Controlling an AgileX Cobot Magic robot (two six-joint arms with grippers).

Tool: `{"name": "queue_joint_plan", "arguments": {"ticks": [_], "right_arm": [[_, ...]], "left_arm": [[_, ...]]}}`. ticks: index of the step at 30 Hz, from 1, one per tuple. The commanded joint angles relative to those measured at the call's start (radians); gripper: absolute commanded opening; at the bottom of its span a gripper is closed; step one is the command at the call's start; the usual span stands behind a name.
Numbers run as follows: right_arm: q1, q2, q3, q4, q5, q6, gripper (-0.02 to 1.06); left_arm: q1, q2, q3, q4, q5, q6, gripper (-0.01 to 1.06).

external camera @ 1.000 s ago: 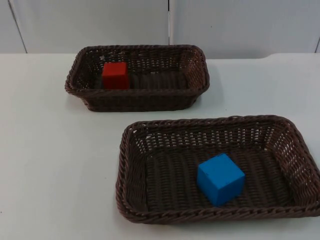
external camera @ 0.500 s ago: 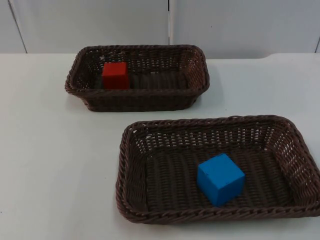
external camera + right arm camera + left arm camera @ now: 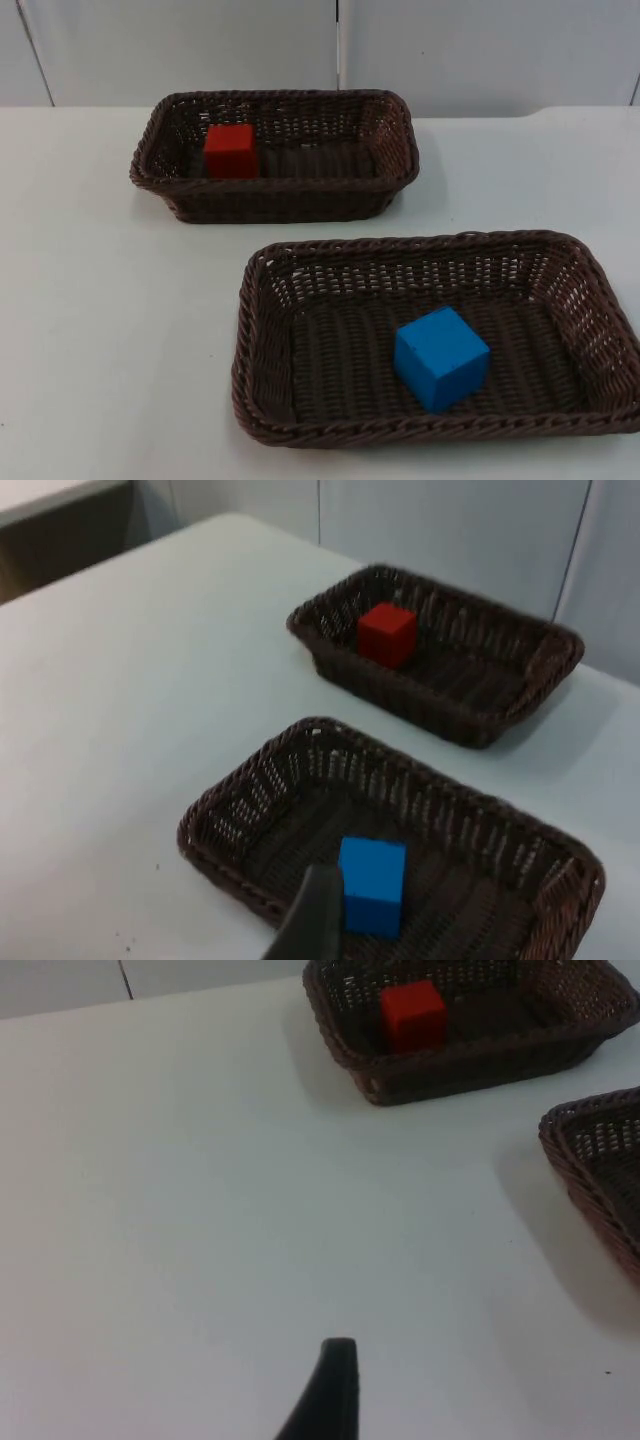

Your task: Pick up one cube with the left hand and place it into the upper basket. Pick up one cube with the right hand and place it into the lower basket.

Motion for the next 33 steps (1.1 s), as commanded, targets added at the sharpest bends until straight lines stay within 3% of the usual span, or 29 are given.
{"name": "queue_joint_plan", "arguments": {"ticks": [1, 11, 19, 33], "right_arm": [[0.005, -0.062, 0.002, -0.007, 0.03, -0.004, 0.8], [0.005, -0.28, 0.002, -0.007, 0.244, 0.018, 0.8], [0.005, -0.28, 0.006, -0.031, 0.388, 0.065, 0.8], [0.005, -0.28, 0.049, -0.068, 0.372, 0.116, 0.8]], "left_arm": [[-0.002, -0.002, 0.005, 0.005, -0.012, -0.008, 0.81], [-0.002, -0.002, 0.005, 0.005, -0.012, -0.011, 0.81], [-0.002, -0.002, 0.005, 0.005, -0.012, -0.011, 0.81], [-0.002, -0.002, 0.005, 0.005, -0.012, -0.011, 0.81]]}}
